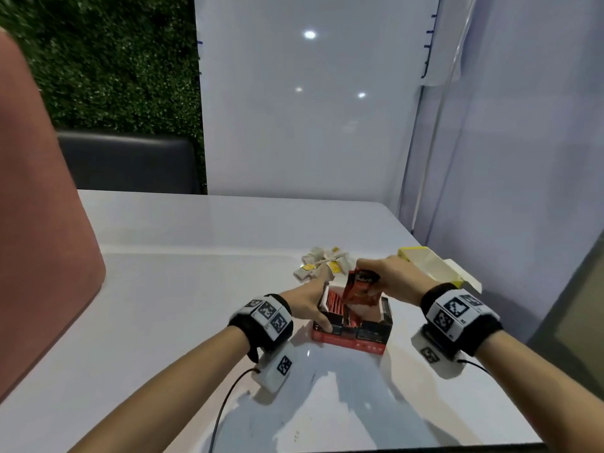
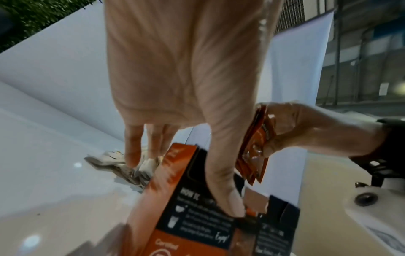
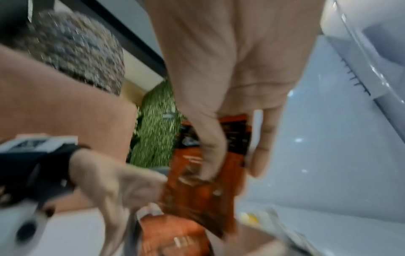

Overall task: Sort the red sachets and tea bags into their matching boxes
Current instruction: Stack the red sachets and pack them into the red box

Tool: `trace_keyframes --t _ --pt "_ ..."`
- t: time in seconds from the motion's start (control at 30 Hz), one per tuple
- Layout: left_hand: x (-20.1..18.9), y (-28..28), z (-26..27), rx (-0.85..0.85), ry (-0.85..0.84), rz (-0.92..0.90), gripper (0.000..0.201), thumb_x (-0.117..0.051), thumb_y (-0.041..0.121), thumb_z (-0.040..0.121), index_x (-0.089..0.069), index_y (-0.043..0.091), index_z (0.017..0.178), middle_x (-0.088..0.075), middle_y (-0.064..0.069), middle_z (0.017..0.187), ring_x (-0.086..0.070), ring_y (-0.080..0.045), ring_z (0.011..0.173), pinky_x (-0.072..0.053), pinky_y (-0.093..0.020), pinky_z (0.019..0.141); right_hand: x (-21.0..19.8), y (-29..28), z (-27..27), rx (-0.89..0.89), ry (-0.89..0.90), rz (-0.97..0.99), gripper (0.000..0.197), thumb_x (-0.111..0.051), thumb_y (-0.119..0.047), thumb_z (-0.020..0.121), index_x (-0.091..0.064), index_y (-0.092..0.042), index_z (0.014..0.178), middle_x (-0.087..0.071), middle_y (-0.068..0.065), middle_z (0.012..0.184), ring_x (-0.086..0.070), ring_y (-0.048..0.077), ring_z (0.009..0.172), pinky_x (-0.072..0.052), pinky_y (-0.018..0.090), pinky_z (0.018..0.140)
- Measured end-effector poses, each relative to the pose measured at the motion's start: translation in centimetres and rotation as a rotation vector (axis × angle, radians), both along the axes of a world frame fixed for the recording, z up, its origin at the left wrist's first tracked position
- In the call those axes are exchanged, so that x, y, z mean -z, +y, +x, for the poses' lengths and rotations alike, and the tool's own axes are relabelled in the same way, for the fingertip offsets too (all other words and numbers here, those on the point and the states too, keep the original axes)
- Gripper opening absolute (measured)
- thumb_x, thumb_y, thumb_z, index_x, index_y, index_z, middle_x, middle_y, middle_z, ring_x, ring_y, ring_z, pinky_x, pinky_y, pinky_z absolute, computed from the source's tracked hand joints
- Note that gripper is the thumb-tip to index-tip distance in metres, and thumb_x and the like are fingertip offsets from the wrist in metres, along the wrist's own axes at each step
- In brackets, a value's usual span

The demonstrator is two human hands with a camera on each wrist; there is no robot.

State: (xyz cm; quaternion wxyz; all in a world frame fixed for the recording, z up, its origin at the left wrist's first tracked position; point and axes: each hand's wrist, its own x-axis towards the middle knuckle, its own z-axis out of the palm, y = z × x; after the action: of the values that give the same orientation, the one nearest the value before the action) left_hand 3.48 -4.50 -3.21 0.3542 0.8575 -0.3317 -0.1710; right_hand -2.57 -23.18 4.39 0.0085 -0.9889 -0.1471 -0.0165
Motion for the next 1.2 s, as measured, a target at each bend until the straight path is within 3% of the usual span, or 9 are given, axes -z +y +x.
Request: trace_keyframes --t 0.13,0.23,0.37,0.5,0.63,0.83,1.03,1.1,1.2 --pt "0.5 -0.1 0.8 0.005 -0.037 0.045 0.096 -0.079 0.001 0.068 -0.018 0.004 0.142 -0.040 -0.008 0.137 -0.041 -0.019 0.124 -0.037 -0.023 0.099 1.7 -1.2 2.4 -0.103 0.045 -0.069 0.030 -0.057 -0.013 0.084 -0.045 -0.035 0.099 -0.066 0.008 0.096 -0.061 0.031 0.092 -0.046 0.037 0.073" --pt "0.1 0.2 0.8 -0.005 -0.052 0.131 0.075 -0.075 0.001 0.072 -0.035 0.003 0.135 -0.044 -0.015 0.131 -0.043 -0.025 0.122 -0.036 -0.024 0.097 1.8 -1.3 2.6 -0.172 0.037 -0.201 0.037 -0.050 -0.005 0.086 -0.051 -0.036 0.107 -0.065 0.008 0.105 -0.060 0.031 0.096 -0.041 0.032 0.069" --pt "-0.3 0.1 1.1 0.036 -0.076 0.223 0.074 -0.076 0.005 0.072 -0.036 0.004 0.135 -0.043 -0.016 0.131 -0.040 -0.027 0.124 -0.035 -0.035 0.105 2.5 -0.3 2.2 -0.289 0.089 -0.419 0.045 -0.042 -0.012 0.094 -0.042 -0.033 0.134 -0.058 0.010 0.118 -0.058 0.032 0.104 -0.046 0.035 0.076" --pt "-0.6 -0.1 1.0 0.036 -0.061 0.228 0.071 -0.077 0.003 0.070 -0.040 0.003 0.130 -0.047 -0.014 0.123 -0.046 -0.028 0.119 -0.039 -0.031 0.097 3.9 0.8 2.7 -0.321 0.179 -0.568 0.034 -0.049 -0.025 0.094 -0.052 -0.024 0.128 -0.058 0.013 0.119 -0.058 0.033 0.107 -0.048 0.037 0.085" --pt "-0.2 0.4 0.6 0.009 -0.044 0.147 0.077 -0.077 0.002 0.071 -0.033 0.003 0.135 -0.047 -0.009 0.124 -0.045 -0.021 0.118 -0.036 -0.020 0.092 5.3 0.8 2.8 -0.394 0.233 -0.545 0.035 -0.046 -0.031 0.094 -0.059 -0.012 0.120 -0.058 0.013 0.125 -0.051 0.029 0.118 -0.039 0.029 0.096" --pt "0.4 1.7 0.0 -0.037 0.002 0.091 0.104 -0.081 0.009 0.069 -0.010 0.014 0.144 -0.049 -0.007 0.133 -0.046 -0.011 0.113 -0.039 -0.017 0.091 6.1 2.3 2.8 -0.412 0.170 -0.173 0.036 -0.051 -0.006 0.088 -0.060 -0.015 0.122 -0.055 0.006 0.130 -0.052 0.027 0.118 -0.047 0.035 0.090" --pt "0.9 4.3 -0.2 -0.123 0.022 0.138 0.102 -0.083 0.019 0.067 -0.010 0.012 0.138 -0.045 -0.011 0.134 -0.050 -0.024 0.119 -0.042 -0.031 0.101 6.4 3.7 3.4 -0.521 0.090 -0.189 0.053 -0.047 0.008 0.084 -0.047 -0.014 0.132 -0.042 0.005 0.142 -0.043 0.026 0.120 -0.048 0.040 0.082" --pt "0.8 5.1 -0.5 -0.148 0.013 0.136 0.098 -0.083 0.020 0.067 -0.013 0.011 0.135 -0.040 -0.011 0.136 -0.048 -0.024 0.121 -0.042 -0.029 0.100 6.5 3.9 3.9 -0.542 0.030 -0.139 0.053 -0.047 0.009 0.084 -0.046 -0.013 0.133 -0.050 0.009 0.129 -0.047 0.026 0.108 -0.050 0.041 0.078" --pt "0.8 6.5 -0.8 -0.186 0.017 0.124 0.094 -0.084 0.020 0.066 -0.016 0.010 0.132 -0.037 -0.012 0.139 -0.045 -0.023 0.124 -0.042 -0.029 0.101 5.9 3.9 4.4 -0.482 -0.020 0.084 0.035 -0.055 -0.001 0.086 -0.056 -0.013 0.119 -0.056 0.005 0.112 -0.051 0.019 0.097 -0.043 0.026 0.072"
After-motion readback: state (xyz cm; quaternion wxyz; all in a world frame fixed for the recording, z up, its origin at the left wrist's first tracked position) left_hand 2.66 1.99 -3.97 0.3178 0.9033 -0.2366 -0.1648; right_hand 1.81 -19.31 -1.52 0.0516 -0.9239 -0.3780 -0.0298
